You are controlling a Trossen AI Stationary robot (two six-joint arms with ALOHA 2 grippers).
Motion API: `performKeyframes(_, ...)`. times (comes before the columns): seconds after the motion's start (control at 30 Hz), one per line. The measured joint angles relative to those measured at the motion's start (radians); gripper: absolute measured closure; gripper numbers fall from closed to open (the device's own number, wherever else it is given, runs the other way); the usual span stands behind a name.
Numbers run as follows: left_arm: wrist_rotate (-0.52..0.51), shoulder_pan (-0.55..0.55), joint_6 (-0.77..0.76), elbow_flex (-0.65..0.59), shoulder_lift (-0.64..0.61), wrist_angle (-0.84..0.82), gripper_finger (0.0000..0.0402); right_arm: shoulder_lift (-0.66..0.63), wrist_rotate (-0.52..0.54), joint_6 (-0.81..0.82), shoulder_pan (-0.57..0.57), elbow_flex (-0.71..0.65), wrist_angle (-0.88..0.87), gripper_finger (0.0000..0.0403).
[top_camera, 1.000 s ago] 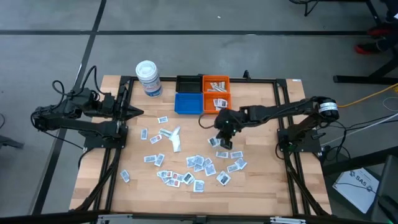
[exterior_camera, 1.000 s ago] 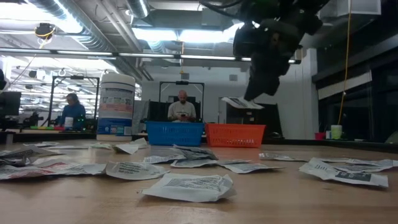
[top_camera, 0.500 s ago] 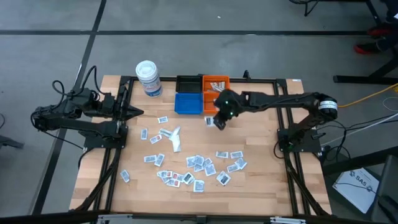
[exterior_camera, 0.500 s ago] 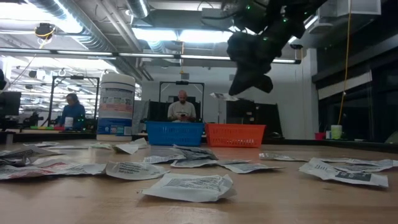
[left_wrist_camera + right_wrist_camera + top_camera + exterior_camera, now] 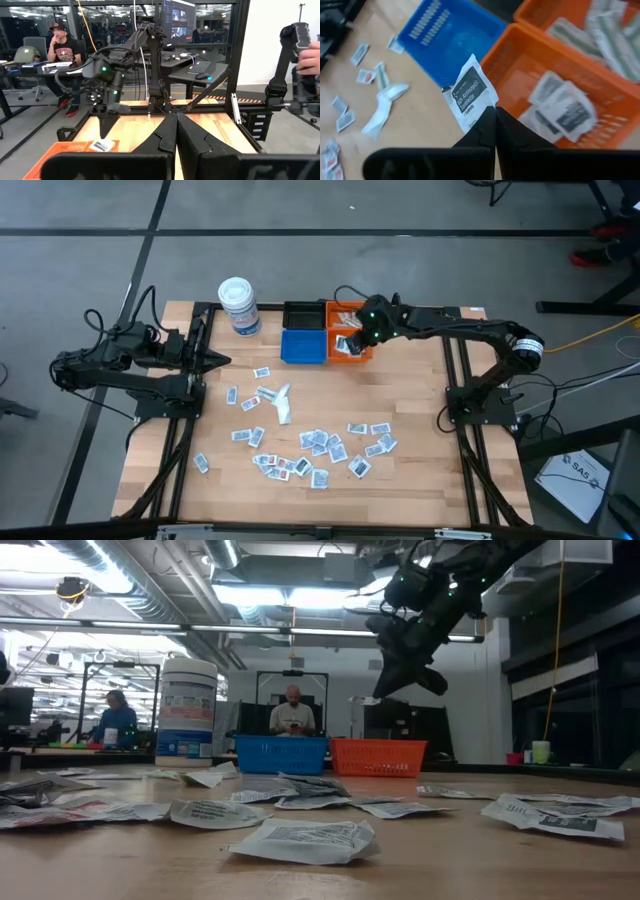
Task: Pick & Place First Aid Supplies
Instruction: Put the towelette pack into the bottom orange bin
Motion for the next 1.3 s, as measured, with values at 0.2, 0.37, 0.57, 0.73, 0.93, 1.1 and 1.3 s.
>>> performKeyframes(0.2,0.0,0.0,-0.001,0.0,0.0,0.0,0.0398,0.0,0.049,0.016,-0.059,0.0,-0.076,0.0401)
performKeyframes(0.37,0.0,0.0,0.0,0.0,0.0,0.0,0.0398,0.007,0.065,-0.001,-0.091,-0.006,-0.103,0.04)
performKeyframes(0.57,0.0,0.0,-0.001,0.0,0.0,0.0,0.0398,0.065,0.085,-0.024,-0.094,-0.011,-0.114,0.04)
performKeyframes(0.73,0.0,0.0,-0.001,0.0,0.0,0.0,0.0398,0.103,0.08,-0.035,-0.096,-0.011,-0.111,0.04)
performKeyframes(0.93,0.0,0.0,0.0,0.0,0.0,0.0,0.0398,0.11,0.069,-0.093,-0.096,-0.011,-0.11,0.04)
performKeyframes(1.1,0.0,0.0,0.0,0.0,0.0,0.0,0.0398,0.11,0.069,-0.148,-0.096,-0.012,-0.111,0.04)
performKeyframes(1.3,0.0,0.0,0.0,0.0,0.0,0.0,0.0398,0.11,0.067,-0.15,-0.096,-0.012,-0.113,0.0373)
